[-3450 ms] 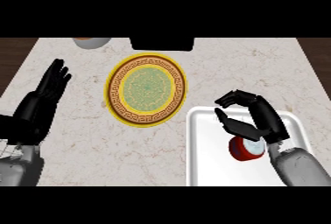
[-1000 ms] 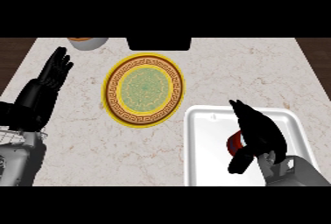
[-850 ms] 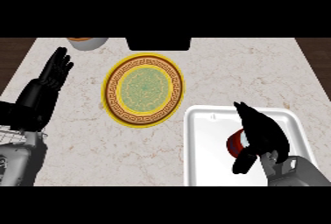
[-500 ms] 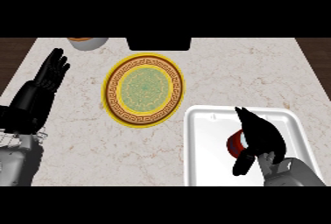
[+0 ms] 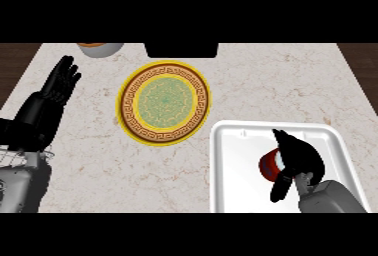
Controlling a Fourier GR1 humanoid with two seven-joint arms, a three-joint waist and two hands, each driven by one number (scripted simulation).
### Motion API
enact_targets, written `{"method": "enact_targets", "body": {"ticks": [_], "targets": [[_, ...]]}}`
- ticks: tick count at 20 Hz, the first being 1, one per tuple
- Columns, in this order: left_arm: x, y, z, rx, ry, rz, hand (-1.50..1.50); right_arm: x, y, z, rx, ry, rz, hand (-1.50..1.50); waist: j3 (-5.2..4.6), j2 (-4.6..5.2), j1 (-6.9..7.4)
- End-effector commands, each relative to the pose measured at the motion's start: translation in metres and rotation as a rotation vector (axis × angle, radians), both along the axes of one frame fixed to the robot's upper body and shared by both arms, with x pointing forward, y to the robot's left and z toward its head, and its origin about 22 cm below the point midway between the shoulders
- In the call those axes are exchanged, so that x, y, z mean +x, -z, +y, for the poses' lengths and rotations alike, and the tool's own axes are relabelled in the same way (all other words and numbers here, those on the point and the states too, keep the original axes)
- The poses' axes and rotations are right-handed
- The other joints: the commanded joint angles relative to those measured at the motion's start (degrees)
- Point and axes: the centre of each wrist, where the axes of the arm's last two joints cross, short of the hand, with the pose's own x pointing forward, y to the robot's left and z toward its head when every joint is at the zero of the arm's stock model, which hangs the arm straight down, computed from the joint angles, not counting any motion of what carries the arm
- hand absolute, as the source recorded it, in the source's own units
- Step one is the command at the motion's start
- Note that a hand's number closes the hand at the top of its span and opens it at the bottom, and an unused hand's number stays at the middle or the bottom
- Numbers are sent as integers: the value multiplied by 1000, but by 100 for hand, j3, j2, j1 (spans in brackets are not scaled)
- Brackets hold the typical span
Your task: Pick the can from the tray and place it in the plate
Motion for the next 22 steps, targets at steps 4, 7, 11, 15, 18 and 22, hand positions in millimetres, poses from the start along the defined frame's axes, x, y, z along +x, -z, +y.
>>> {"method": "enact_targets", "body": {"ticks": [4, 7, 11, 15, 18, 22], "targets": [[-3, 17, -3, 5, -1, 21, 0, 0, 29, 5, -2, 1, -25, 150, 9, 8, -6], [-17, -6, -6, 3, 2, 7, 0, 1, 22, -1, -74, -38, -204, 150, 11, -6, 30], [0, -21, 11, 6, 7, -8, 0, 9, 16, 6, -120, -80, -319, 150, 9, 0, 8], [-2, -8, 15, 9, -30, 8, 0, -40, 33, 21, -190, 206, -345, 150, 0, -40, -197], [-11, -2, 20, 8, -73, 28, 0, -68, 48, 5, -251, 454, -281, 150, -11, -125, -443], [-8, -9, 15, 0, -64, 12, 0, -113, 30, 42, -265, 477, -428, 150, -9, -92, -333]]}}
